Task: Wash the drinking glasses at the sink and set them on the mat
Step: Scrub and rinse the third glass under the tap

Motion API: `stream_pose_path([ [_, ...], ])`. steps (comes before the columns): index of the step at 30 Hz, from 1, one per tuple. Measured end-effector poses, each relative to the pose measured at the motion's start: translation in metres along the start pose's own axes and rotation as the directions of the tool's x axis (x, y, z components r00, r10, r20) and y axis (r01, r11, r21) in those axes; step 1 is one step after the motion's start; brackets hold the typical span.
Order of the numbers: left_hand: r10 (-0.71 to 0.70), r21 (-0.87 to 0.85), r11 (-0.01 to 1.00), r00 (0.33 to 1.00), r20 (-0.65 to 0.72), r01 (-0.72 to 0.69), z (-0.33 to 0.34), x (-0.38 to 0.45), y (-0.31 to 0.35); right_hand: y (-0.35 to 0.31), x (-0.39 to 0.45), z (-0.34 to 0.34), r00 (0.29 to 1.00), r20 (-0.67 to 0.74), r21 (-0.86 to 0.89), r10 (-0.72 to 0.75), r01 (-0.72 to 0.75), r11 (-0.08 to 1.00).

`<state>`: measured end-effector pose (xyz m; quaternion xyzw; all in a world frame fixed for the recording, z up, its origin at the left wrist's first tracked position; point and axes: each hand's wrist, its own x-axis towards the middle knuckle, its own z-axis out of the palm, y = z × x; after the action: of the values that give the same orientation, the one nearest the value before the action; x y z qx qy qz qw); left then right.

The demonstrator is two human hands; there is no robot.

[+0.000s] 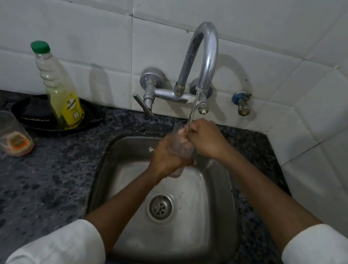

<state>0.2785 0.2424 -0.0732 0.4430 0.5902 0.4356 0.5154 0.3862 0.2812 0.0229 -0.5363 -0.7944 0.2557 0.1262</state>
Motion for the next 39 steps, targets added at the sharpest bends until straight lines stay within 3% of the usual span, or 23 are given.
stream_pose_path([
  [1, -0.01, -0.044, 0.999, 0.992, 0.127, 0.016, -0.008, 0.001, -0.001, 0.002, -0.002, 0.0, 1.0, 0.007, 0.068, -0.023, 0.023, 0.997],
  [3, -0.019, -0.193, 0.975, 0.907, 0.421, 0.111, -0.034, 0.005, -0.002, 0.002, -0.01, -0.002, 0.995, 0.04, 0.226, -0.093, 0.081, 0.971],
  [5, 0.019, -0.327, 0.921, 0.815, 0.579, 0.211, -0.048, 0.01, -0.006, 0.004, -0.011, -0.002, 0.992, 0.052, 0.277, -0.118, 0.099, 0.956],
  [6, 0.019, -0.319, 0.929, 0.838, 0.546, 0.187, -0.044, 0.01, -0.005, 0.004, -0.009, -0.001, 0.994, 0.043, 0.239, -0.099, 0.086, 0.967],
  [7, 0.004, -0.259, 0.958, 0.901, 0.433, 0.121, -0.035, 0.009, -0.003, 0.004, -0.005, 0.001, 0.998, 0.023, 0.17, -0.062, 0.057, 0.984],
  [9, -0.01, -0.063, 0.998, 0.994, 0.11, 0.017, -0.013, 0.007, 0.001, 0.002, 0.004, 0.005, 0.999, -0.02, 0.033, 0.029, -0.028, 0.999],
  [10, 0.005, -0.02, 1.0, 1.0, -0.003, -0.005, -0.004, 0.007, -0.001, 0.001, 0.007, 0.007, 0.998, -0.033, 0.013, 0.058, -0.058, 0.998],
  [11, 0.018, -0.018, 1.0, 0.999, -0.029, -0.019, -0.001, 0.005, -0.003, 0.001, 0.006, 0.008, 0.998, -0.038, 0.019, 0.054, -0.053, 0.998],
  [13, 0.005, -0.115, 0.993, 0.986, 0.168, 0.014, -0.014, 0.007, -0.007, -0.001, 0.002, 0.005, 1.0, -0.023, 0.096, -0.021, 0.023, 0.995],
  [15, -0.017, -0.322, 0.924, 0.865, 0.501, 0.205, -0.037, 0.008, -0.008, 0.0, -0.004, 0.001, 0.996, 0.01, 0.229, -0.09, 0.085, 0.97],
  [16, -0.011, -0.39, 0.867, 0.794, 0.608, 0.311, -0.044, 0.007, -0.009, 0.001, -0.005, 0.0, 0.994, 0.026, 0.268, -0.102, 0.091, 0.959],
  [17, -0.03, -0.404, 0.835, 0.763, 0.646, 0.375, -0.045, 0.004, -0.007, 0.0, -0.006, -0.002, 0.995, 0.031, 0.267, -0.096, 0.084, 0.96],
  [19, -0.116, -0.308, 0.896, 0.836, 0.536, 0.321, -0.033, 0.002, -0.002, 0.003, -0.002, -0.001, 1.0, -0.001, 0.234, -0.03, 0.03, 0.972],
  [20, -0.166, -0.162, 0.954, 0.896, 0.412, 0.252, -0.025, 0.002, 0.002, 0.005, 0.0, 0.002, 0.999, -0.025, 0.194, 0.026, -0.021, 0.981],
  [21, -0.181, 0.06, 0.983, 0.95, 0.254, 0.171, -0.019, 0.003, 0.005, 0.007, 0.002, 0.005, 0.994, -0.048, 0.146, 0.101, -0.093, 0.985],
  [22, -0.117, 0.345, 0.936, 0.986, 0.122, 0.069, -0.016, 0.004, 0.009, 0.009, 0.002, 0.01, 0.977, -0.066, 0.144, 0.203, -0.192, 0.971],
  [24, 0.073, 0.778, 0.62, 0.995, 0.068, -0.099, -0.016, 0.002, 0.014, 0.017, -0.002, 0.022, 0.908, -0.036, 0.419, 0.418, -0.366, 0.831],
  [26, 0.194, 0.908, 0.365, 0.97, 0.144, -0.208, -0.022, -0.001, 0.017, 0.023, -0.006, 0.035, 0.82, 0.098, 0.695, 0.563, -0.461, 0.551],
  [29, 0.364, 0.898, 0.244, 0.893, 0.264, -0.365, -0.037, -0.003, 0.023, 0.035, -0.007, 0.059, 0.682, 0.31, 0.822, 0.662, -0.543, 0.174],
  [31, 0.463, 0.814, 0.35, 0.841, 0.28, -0.463, -0.048, -0.005, 0.03, 0.036, -0.004, 0.081, 0.632, 0.448, 0.835, 0.632, -0.548, -0.046],
  [33, 0.515, 0.677, 0.504, 0.816, 0.263, -0.537, -0.054, -0.001, 0.03, 0.031, -0.003, 0.102, 0.637, 0.525, 0.821, 0.564, -0.554, -0.138],
  [36, 0.49, 0.541, 0.62, 0.819, 0.299, -0.569, -0.06, 0.001, 0.024, 0.023, -0.004, 0.118, 0.637, 0.5, 0.789, 0.587, -0.614, -0.005],
  [39, 0.376, 0.595, 0.693, 0.908, 0.184, -0.407, -0.078, -0.003, 0.012, 0.018, -0.001, 0.116, 0.675, 0.342, 0.817, 0.654, -0.557, 0.148],
])
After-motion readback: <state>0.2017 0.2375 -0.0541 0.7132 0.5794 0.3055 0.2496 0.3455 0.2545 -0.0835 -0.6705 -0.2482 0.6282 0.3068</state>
